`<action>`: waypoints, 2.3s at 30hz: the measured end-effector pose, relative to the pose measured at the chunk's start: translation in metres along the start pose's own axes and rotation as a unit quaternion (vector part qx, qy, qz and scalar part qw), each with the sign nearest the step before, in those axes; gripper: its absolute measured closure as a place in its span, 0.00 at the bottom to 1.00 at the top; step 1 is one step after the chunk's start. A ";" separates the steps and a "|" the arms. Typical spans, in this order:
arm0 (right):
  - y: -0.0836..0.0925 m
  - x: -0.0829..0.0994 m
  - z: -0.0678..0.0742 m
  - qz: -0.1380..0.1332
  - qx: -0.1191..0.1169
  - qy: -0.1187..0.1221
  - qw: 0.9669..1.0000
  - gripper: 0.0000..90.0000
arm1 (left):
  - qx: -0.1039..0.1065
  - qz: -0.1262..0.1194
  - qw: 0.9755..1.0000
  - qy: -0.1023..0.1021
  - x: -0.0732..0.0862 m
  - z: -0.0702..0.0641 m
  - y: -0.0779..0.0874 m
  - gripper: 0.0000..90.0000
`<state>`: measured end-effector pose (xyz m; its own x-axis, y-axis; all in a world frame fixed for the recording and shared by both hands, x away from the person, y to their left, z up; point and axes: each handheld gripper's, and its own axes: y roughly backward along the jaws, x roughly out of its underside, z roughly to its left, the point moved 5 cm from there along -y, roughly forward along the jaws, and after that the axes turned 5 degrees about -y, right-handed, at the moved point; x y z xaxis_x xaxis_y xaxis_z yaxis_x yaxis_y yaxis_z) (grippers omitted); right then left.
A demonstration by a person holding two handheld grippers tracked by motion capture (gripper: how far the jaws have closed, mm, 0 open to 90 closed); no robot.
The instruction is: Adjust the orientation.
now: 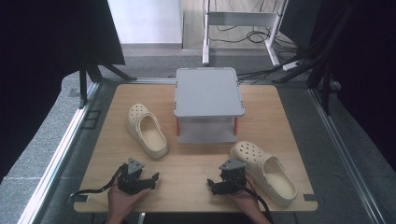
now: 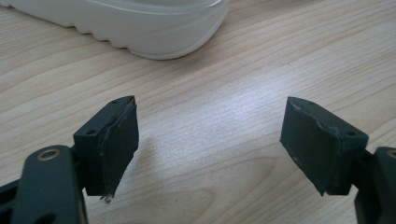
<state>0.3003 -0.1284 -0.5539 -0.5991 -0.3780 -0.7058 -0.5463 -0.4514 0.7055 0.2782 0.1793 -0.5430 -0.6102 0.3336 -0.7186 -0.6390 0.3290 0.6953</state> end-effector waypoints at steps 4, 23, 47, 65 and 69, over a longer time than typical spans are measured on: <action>0.016 0.003 -0.004 -0.042 0.036 0.000 0.998 0.16 | -0.004 -0.016 1.000 0.008 -0.001 0.001 0.006 0.25; 0.035 0.004 -0.001 -0.095 -0.017 -0.030 0.995 0.38 | -0.009 -0.013 1.000 0.022 -0.001 0.000 0.007 0.49; -0.046 -0.094 0.042 -0.100 -0.081 0.009 0.992 1.00 | 0.013 0.005 1.000 0.009 0.003 -0.002 0.009 0.48; -0.110 -0.133 0.066 -0.095 -0.087 0.021 0.991 1.00 | 0.004 0.007 1.000 0.003 0.004 0.002 0.012 0.48; -0.125 -0.137 0.067 -0.093 -0.080 0.019 0.992 1.00 | 0.003 0.003 1.000 0.007 0.004 0.006 0.015 0.48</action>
<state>0.4113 0.0340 -0.5406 -0.4727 -0.3050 -0.8268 -0.5437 -0.6374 0.5460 0.2693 0.1909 -0.5356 -0.6208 0.3225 -0.7145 -0.6322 0.3329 0.6996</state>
